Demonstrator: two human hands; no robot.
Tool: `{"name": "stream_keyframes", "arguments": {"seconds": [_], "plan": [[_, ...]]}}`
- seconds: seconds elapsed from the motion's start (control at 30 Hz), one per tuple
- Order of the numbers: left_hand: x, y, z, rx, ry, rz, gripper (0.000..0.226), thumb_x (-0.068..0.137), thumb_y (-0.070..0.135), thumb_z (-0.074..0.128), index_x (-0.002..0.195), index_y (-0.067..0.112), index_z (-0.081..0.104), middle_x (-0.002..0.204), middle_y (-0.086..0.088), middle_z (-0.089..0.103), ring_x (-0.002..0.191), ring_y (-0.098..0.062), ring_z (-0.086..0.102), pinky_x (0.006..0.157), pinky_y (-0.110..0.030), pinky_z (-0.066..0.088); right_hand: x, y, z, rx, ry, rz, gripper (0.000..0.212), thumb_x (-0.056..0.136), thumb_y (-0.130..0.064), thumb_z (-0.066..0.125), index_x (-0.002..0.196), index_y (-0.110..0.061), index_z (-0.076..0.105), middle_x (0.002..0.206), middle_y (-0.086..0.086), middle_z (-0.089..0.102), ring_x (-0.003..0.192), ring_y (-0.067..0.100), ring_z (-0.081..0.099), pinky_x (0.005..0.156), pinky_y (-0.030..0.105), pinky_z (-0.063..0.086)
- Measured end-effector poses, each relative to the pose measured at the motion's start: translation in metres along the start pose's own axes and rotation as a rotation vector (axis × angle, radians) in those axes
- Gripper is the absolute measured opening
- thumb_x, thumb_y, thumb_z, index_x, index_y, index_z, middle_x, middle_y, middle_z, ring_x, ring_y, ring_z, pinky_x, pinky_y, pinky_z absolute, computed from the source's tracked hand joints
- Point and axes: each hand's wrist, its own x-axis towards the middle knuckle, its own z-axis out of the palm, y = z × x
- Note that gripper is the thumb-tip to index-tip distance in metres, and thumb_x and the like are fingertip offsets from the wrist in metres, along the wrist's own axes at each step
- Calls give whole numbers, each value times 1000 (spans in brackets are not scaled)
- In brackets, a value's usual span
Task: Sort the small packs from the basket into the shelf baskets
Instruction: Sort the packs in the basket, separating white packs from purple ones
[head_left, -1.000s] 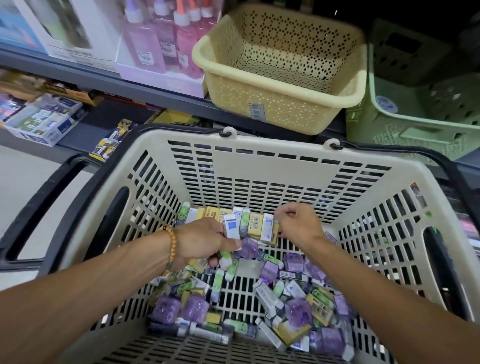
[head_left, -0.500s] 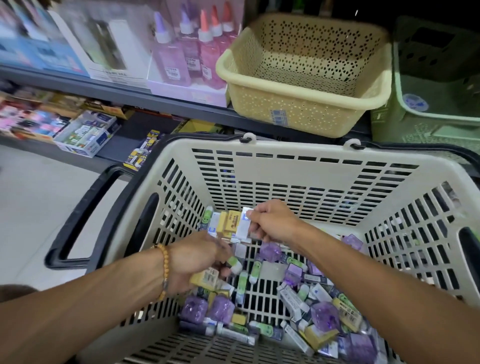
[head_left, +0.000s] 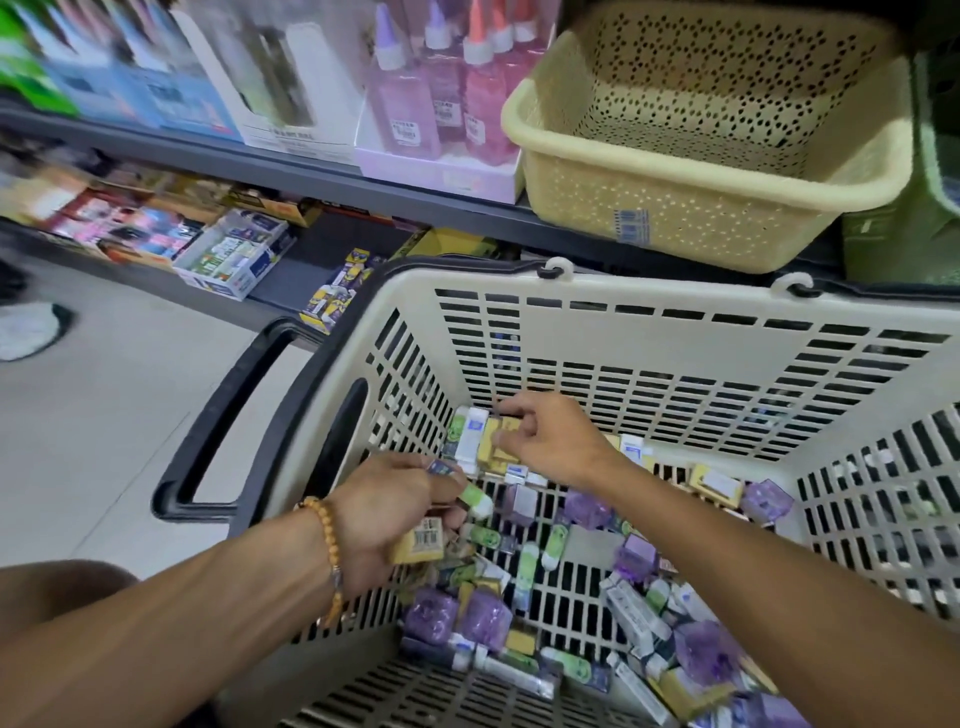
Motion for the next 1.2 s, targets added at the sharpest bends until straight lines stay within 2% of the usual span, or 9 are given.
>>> {"name": "stream_keyframes", "arguments": {"seconds": [0.1,0.3,0.47,0.57,0.63,0.9,1.0,1.07,1.2], "plan": [[2,1,0,-24,14,28,13,90,2,62,102,-1,65,57,-11,59,43,-18,54,38,-23,45,-5,6,3,-165,-45,-88,61,72,-47,80,126,-31,57,75,-6,59,65,9,55,60,30,43],[7,-1,-4,15,41,75,14,89,2,62,103,0,65,69,-14,65,50,-17,56,49,-27,47,3,-1,18,-278,36,-150,33,71,-30,82,93,-26,57,77,-9,55,71,16,56,55,30,40],[9,-2,-5,-17,48,92,18,88,0,62,106,1,63,76,-20,64,49,-18,54,45,-23,46,-6,0,14,31,71,-43,54,68,-20,85,111,-26,53,92,-9,66,73,6,63,58,23,51],[9,-2,-4,-39,45,93,17,88,-1,62,105,1,64,73,-17,66,48,-15,56,43,-22,47,-12,5,11,-275,100,-89,56,76,-25,80,125,-26,53,109,-8,54,96,11,57,75,27,48],[9,-2,-4,-44,49,94,17,88,-2,62,105,1,64,73,-16,66,49,-15,56,45,-24,48,-15,6,12,-409,114,-84,54,80,-30,76,128,-26,52,104,-8,46,92,11,50,69,26,40],[11,-2,-6,-61,99,87,16,86,-3,64,101,2,65,60,-7,68,46,-13,59,40,-22,48,-7,1,16,-307,101,-80,62,80,-26,78,135,-21,50,113,-2,56,106,17,53,85,29,42],[14,-1,-6,-64,110,100,14,86,-4,64,99,2,64,53,-4,66,44,-12,58,40,-23,49,-15,1,5,-134,68,-58,34,88,-23,69,121,-20,59,97,-5,60,93,15,58,79,28,46],[16,1,-3,-82,124,101,12,85,-5,65,95,1,64,51,-4,65,42,-12,59,40,-23,50,-24,-2,-6,113,-35,-2,13,95,-31,60,97,-21,67,87,-5,67,78,10,64,68,26,49],[20,6,4,-110,88,76,20,83,-6,66,102,-1,63,57,-8,66,46,-16,60,41,-24,49,-41,-12,-16,459,-471,136,32,90,-47,63,98,-16,69,87,6,75,74,16,71,64,24,55]]}}
